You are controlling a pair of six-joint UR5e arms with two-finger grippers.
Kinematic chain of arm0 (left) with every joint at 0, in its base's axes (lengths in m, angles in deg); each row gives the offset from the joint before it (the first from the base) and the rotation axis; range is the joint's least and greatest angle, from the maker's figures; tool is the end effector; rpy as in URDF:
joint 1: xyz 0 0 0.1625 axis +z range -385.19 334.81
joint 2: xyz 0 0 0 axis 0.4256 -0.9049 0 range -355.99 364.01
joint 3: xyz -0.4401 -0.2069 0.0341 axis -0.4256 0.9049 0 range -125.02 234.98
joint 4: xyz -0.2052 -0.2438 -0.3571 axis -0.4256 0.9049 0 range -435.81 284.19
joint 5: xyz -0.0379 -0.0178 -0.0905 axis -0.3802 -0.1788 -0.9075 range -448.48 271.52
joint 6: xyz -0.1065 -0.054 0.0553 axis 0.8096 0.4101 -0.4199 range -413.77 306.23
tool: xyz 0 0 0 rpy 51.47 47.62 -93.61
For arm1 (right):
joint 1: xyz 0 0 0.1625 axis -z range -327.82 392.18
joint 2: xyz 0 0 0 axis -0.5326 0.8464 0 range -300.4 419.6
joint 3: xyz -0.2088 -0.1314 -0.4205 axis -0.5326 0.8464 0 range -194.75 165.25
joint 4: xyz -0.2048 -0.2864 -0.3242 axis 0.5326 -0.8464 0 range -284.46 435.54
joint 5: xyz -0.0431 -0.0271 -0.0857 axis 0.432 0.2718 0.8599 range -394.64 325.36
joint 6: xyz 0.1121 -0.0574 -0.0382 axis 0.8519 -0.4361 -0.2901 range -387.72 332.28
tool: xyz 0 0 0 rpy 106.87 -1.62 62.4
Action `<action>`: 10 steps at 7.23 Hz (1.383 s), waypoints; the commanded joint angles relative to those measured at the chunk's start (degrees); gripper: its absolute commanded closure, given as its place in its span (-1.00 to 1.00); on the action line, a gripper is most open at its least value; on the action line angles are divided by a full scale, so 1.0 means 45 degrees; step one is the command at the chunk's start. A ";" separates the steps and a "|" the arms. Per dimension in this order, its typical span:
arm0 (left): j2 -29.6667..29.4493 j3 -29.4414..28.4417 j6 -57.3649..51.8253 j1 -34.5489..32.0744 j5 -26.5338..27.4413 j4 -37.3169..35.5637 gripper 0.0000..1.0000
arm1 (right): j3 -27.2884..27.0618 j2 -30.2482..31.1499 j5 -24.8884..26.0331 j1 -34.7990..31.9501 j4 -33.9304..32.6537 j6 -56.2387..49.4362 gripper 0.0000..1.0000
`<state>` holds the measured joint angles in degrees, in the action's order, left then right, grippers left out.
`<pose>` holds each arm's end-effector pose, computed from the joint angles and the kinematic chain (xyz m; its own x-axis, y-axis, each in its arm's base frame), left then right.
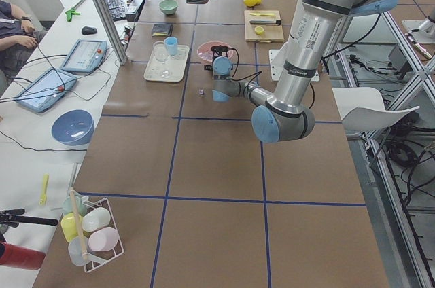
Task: Put ice in cup with scoop
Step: 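Lower the scoop onto the table and open the right gripper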
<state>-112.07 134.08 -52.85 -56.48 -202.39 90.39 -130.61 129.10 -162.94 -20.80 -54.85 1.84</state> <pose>0.6215 -0.4711 0.3775 0.1283 0.9917 -0.0064 0.0229 0.0035 0.9997 -0.3186 -0.5085 0.3789 0.8067 -0.0640 0.5875 0.2310 0.9492 -0.2137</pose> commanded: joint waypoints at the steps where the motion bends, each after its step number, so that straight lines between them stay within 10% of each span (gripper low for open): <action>1: -0.0006 0.0019 -0.0011 0.0000 0.0000 0.0000 -1.00 | -0.0776 0.1797 -0.0569 0.0462 0.1330 0.1782 1.00; 5: -0.0065 -0.0001 -0.0011 0.0000 0.0000 0.0000 -1.00 | -0.0621 0.4728 -0.0570 0.2297 0.7363 0.5471 1.00; 10: -0.0065 -0.0001 -0.0011 0.0000 0.0000 0.0000 -1.00 | 0.0160 0.5320 -0.0258 0.3628 0.9347 0.6242 1.00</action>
<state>-112.36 134.08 -52.92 -56.48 -202.39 90.32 -130.62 153.30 -164.24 -5.50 -13.58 29.84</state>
